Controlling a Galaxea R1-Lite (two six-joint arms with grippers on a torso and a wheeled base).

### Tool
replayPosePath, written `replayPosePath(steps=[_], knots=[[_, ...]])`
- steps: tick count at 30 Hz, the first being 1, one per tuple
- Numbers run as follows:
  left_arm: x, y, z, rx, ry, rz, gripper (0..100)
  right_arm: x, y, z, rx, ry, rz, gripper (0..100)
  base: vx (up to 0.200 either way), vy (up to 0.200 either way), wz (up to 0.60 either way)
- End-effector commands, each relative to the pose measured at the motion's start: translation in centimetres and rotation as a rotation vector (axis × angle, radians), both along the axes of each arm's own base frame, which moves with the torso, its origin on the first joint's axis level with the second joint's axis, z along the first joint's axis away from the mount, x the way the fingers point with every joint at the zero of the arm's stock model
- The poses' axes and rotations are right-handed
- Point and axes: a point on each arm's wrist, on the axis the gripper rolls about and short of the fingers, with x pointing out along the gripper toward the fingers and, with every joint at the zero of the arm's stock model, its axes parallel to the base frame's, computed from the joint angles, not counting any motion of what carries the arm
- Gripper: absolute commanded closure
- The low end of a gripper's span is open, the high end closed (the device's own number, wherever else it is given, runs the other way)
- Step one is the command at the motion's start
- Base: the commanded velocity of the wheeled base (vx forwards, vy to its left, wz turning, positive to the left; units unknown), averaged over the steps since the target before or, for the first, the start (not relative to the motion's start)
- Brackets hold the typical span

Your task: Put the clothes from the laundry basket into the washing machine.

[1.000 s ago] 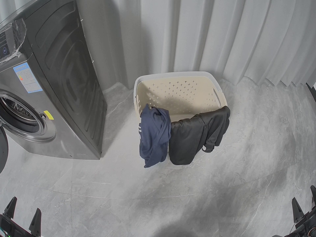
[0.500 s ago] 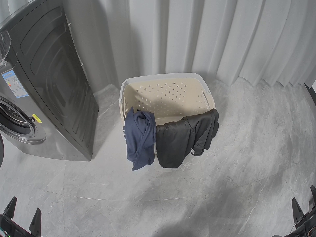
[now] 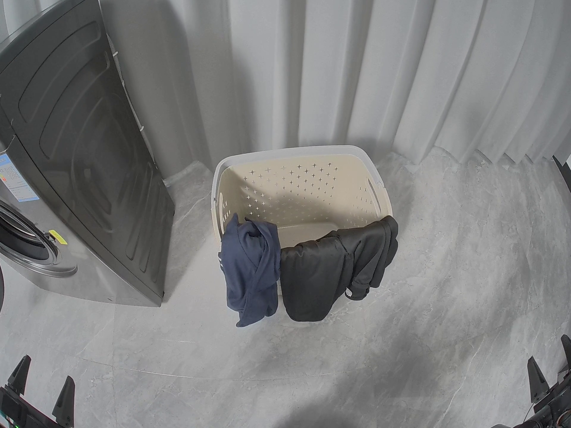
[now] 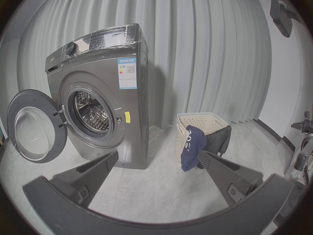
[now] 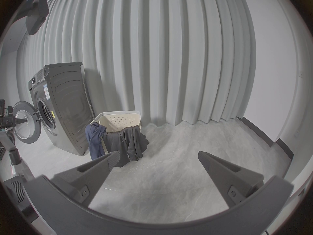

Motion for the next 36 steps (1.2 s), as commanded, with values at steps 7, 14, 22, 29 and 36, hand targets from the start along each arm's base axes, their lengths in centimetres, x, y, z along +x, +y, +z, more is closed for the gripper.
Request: replayPosePath(steps=[7,14,22,29,36], knots=[[0.00,0.00,-0.44,-0.001,0.000,0.000,0,0.02,0.00,-0.52,-0.001,0.003,0.002,0,0.000,0.000,0.00],[0.01,0.00,-0.48,0.000,0.001,0.000,0,0.02,0.01,-0.52,0.001,0.003,0.007,0,0.143,0.000,0.00],[0.01,0.00,-0.48,-0.001,0.001,0.000,0,0.01,0.00,-0.52,-0.001,0.001,-0.004,0,0.025,0.000,0.00],[0.00,0.00,-0.45,-0.001,0.001,0.000,0,0.01,0.02,-0.51,-0.019,0.000,0.003,0,0.000,0.000,0.00],[0.00,0.00,-0.44,-0.001,0.000,0.000,0,0.01,0.02,-0.45,-0.030,-0.007,0.000,0,0.000,0.000,0.00]])
